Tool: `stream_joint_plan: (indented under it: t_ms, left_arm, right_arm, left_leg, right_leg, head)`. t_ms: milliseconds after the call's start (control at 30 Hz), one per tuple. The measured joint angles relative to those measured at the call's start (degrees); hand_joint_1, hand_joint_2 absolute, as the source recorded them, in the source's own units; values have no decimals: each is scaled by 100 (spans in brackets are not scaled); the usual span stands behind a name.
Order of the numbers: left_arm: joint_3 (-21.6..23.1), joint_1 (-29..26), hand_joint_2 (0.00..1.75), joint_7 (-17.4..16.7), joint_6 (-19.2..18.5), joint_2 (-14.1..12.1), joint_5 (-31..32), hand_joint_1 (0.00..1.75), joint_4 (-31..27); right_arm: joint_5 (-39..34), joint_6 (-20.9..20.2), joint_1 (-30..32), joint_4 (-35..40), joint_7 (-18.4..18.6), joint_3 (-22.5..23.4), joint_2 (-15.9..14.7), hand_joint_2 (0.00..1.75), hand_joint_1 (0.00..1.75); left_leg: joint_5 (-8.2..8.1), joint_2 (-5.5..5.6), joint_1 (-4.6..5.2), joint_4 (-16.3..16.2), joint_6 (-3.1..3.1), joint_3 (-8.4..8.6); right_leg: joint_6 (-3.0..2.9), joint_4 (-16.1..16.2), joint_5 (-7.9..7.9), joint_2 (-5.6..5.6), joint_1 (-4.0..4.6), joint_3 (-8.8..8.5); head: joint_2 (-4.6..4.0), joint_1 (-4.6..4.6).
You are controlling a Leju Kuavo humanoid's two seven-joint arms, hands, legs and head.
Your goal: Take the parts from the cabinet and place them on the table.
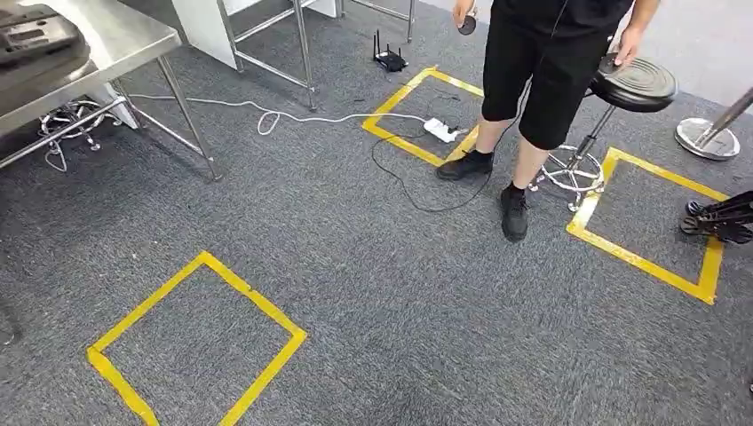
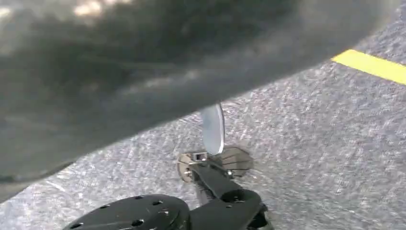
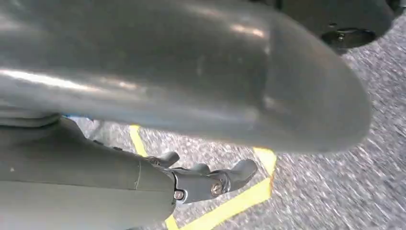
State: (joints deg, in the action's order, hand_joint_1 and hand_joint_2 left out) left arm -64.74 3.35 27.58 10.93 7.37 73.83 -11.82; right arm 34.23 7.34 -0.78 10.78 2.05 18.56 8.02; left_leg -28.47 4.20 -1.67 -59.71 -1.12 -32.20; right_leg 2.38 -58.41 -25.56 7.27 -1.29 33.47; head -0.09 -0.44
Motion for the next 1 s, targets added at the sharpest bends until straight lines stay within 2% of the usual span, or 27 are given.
stream_joint_plan:
  t_ms: [33,67,100,133,167,200,233,267,300,333,367,400,433,467,500,567,600,633,667,700,733,767,800,833,867,900,1000]
  left_arm:
    - [-2,3,0,2,2,0,0,0,0]
    - [-4,1,0,2,2,9,-4,0,0]
    - [-4,3,0,4,2,7,-4,0,-2]
    - [-6,3,0,7,2,7,-4,0,-2]
    - [-11,-10,0,7,2,4,-4,0,-2]
    - [-15,-15,0,7,2,4,-4,0,-2]
    - [-20,-15,0,7,2,4,-4,0,-2]
    - [-24,-13,0,7,2,7,-2,0,-2]
    - [-24,-11,0,7,2,7,-4,0,-2]
    - [-26,-10,0,7,2,9,-2,0,-2]
    - [-26,-10,0,7,2,20,-2,0,-2]
    - [-26,-9,0,7,2,28,-2,0,-2]
    - [-26,-11,0,4,4,26,-2,0,-2]
    - [-26,-13,0,4,4,28,-2,0,-2]
    - [-26,-4,0,-2,6,28,0,0,-2]
    - [-28,19,0,-4,6,39,2,0,-2]
    - [-28,18,0,-4,6,42,11,0,-2]
    - [-28,13,0,-4,6,39,11,0,-2]
    - [-28,7,0,-15,6,39,11,0,-2]
    - [-28,2,0,-18,6,39,11,0,-2]
    - [-28,-6,0,-31,6,39,11,0,-2]
    - [-28,-12,0,-44,6,39,15,0,0]
    - [-28,-14,0,-52,4,39,17,0,0]
    - [-28,-13,0,-52,4,37,17,0,0]
    - [-28,-12,0,-52,4,35,17,0,-2]
    - [-28,-13,0,-52,4,33,17,0,-2]
    - [-28,-13,0,-52,4,33,17,0,-2]
  right_arm:
    - [2,0,16,0,0,0,0,0,0]
    - [2,2,31,-2,4,0,-2,0,0]
    - [4,2,40,-2,4,0,-2,0,0]
    - [4,2,33,-2,9,0,-2,0,0]
    - [4,2,1,-2,9,0,-2,0,0]
    - [4,2,-10,-2,9,0,2,0,0]
    - [4,2,-12,-2,9,0,7,0,0]
    - [4,2,-6,-2,9,0,4,0,0]
    - [7,2,9,-2,15,0,2,0,0]
    - [7,2,16,-2,17,0,2,0,0]
    - [22,2,14,-2,20,0,-2,0,0]
    - [24,2,-2,-2,20,0,-7,0,0]
    - [26,2,-25,-2,20,0,-4,0,0]
    - [28,2,-34,-2,20,0,-7,0,0]
    - [33,2,-10,-2,20,0,-7,0,0]
    - [37,0,-1,-2,22,0,-9,0,0]
    - [37,0,10,-2,22,0,-9,0,0]
    - [42,0,4,-2,22,0,-9,0,0]
    - [52,-2,1,-2,28,0,-4,0,0]
    - [57,-4,0,-2,28,0,0,0,0]
    - [66,-11,0,-2,28,0,2,0,0]
    - [72,-13,1,-2,28,0,2,0,0]
    - [72,-13,8,-2,28,0,-2,0,0]
    - [81,-13,10,-2,28,0,-2,0,0]
    - [96,-15,8,-2,26,0,0,0,0]
    - [101,-15,4,-2,24,0,0,0,0]
    - [101,-15,4,-2,24,0,0,0,0]
  left_leg:
    - [15,-51,29,3,42,2]
    - [53,-135,-5,64,102,20]
    - [77,-193,-6,89,143,33]
    - [74,-245,-2,95,198,26]
    - [69,-352,6,95,218,20]
    - [65,-447,9,94,224,15]
    - [63,-538,10,93,227,7]
    - [61,-617,11,93,224,9]
    - [58,-683,10,92,220,9]
    - [54,-750,7,92,213,15]
    - [46,-813,2,92,197,24]
    - [37,-876,8,91,176,42]
    - [5,-921,82,78,130,47]
    - [-5,-970,71,85,85,69]
    - [-6,-1024,67,94,51,105]
    - [-23,-1150,45,151,-41,195]
    - [-73,-1005,0,85,-74,175]
    - [-246,-744,1,-121,-64,100]
    - [-507,-566,1,-549,-54,-80]
    - [-733,-469,7,-1011,-58,-290]
    - [-880,-424,7,-1429,-65,-490]
    - [-894,-412,4,-1629,-68,-602]
    - [-768,-410,1,-1551,-69,-591]
    - [-532,-402,-10,-1247,-70,-469]
    - [-244,-357,-26,-774,-72,-263]
    - [-36,-207,-53,-380,-84,-97]
    - [-36,-207,-53,-380,-84,-97]
  right_leg:
    - [38,32,24,60,-29,28]
    - [82,25,20,73,9,75]
    - [75,-107,-27,-284,7,115]
    - [44,-337,-156,-492,11,232]
    - [8,-845,-395,-612,11,493]
    - [-7,-1286,-570,-644,6,718]
    - [8,-1659,-684,-657,0,902]
    - [52,-1759,-677,-665,-7,949]
    - [105,-1589,-592,-676,-9,858]
    - [162,-1171,-430,-712,-10,636]
    - [204,-647,-258,-804,-8,347]
    - [213,-107,-126,-1047,4,25]
    - [159,14,-112,-1251,41,-21]
    - [103,15,-63,-1150,40,-55]
    - [55,4,-40,-1089,62,21]
    - [-18,47,-25,-948,73,9]
    - [-67,79,7,-878,-66,-86]
    - [-93,85,5,-822,-42,-84]
    - [-148,83,16,-769,-39,-79]
    - [-156,83,11,-698,-31,-78]
    - [-159,80,9,-615,-18,-79]
    - [-158,76,9,-522,-13,-87]
    - [-157,72,8,-433,-15,-95]
    - [-155,66,6,-342,-26,-105]
    - [-150,53,4,-248,-39,-119]
    - [-121,30,-13,-180,-45,-121]
    - [-121,30,-13,-180,-45,-121]
  head:
    - [0,9]
    - [0,6]
    - [0,9]
    - [0,59]
    - [0,74]
    - [0,65]
    - [0,70]
    - [0,68]
    - [0,70]
    - [0,83]
    - [0,76]
    - [0,90]
    - [0,94]
    - [0,65]
    - [0,50]
    - [0,63]
    - [0,38]
    - [0,9]
    - [0,-11]
    - [0,-11]
    - [0,-11]
    - [0,-11]
    - [0,-9]
    - [0,-15]
    - [0,-9]
    - [0,-15]
    - [0,-15]
